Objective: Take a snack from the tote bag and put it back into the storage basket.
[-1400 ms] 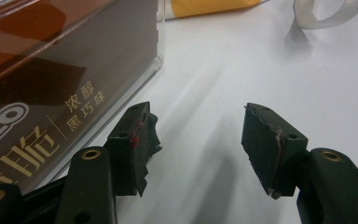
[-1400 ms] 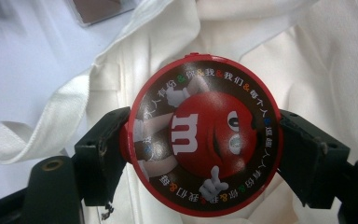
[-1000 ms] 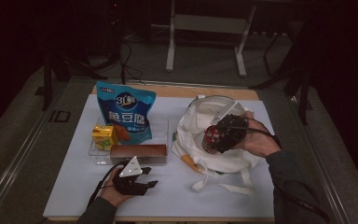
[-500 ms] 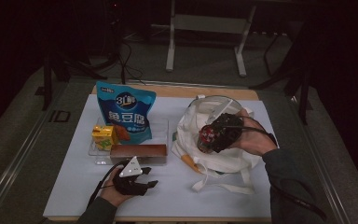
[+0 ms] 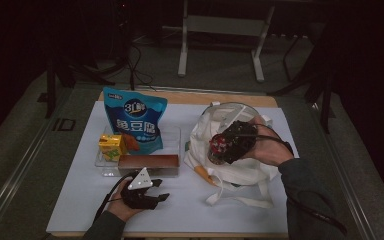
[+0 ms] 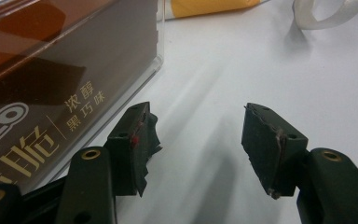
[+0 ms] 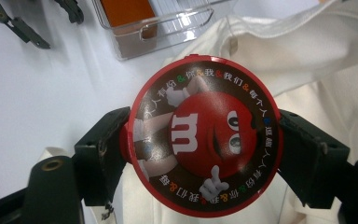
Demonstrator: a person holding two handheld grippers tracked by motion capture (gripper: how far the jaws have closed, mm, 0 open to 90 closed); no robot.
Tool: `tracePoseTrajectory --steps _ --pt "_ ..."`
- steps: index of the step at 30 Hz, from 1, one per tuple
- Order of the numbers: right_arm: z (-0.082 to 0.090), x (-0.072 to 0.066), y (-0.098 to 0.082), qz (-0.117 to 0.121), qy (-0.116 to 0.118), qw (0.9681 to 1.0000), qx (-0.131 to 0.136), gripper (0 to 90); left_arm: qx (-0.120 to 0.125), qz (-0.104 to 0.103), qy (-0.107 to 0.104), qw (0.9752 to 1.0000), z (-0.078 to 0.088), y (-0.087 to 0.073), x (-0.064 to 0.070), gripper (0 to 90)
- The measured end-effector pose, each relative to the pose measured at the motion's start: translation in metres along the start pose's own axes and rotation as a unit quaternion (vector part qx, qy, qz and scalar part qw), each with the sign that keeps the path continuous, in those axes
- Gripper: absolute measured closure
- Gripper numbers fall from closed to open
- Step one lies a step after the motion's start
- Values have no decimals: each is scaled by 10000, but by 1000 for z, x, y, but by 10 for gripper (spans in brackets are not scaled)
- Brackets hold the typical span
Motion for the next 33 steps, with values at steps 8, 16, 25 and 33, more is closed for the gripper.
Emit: tracePoseTrajectory --steps 8,16,25,33 --pt "-2 -5 9 119 73 9999 63 239 2 -4 0 10000 0 0 0 429" --pt "-6 -9 18 159 127 9997 122 238 0 -6 -3 10000 0 0 0 429" --pt "-11 -14 32 259 183 9993 200 238 3 -11 -7 10000 0 0 0 429" --pt "-15 -17 42 304 209 9990 245 238 3 -9 -12 10000 0 0 0 429"
Point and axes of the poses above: each handheld gripper's, and its own axes: z roughly backward along the jaws, y roughly out of its top, x roughly to its right, the point moved 7 cm from there along -z, roughly forward along the jaws, and after that the axes turned 9 degrees about x, right-handed, at the moved point
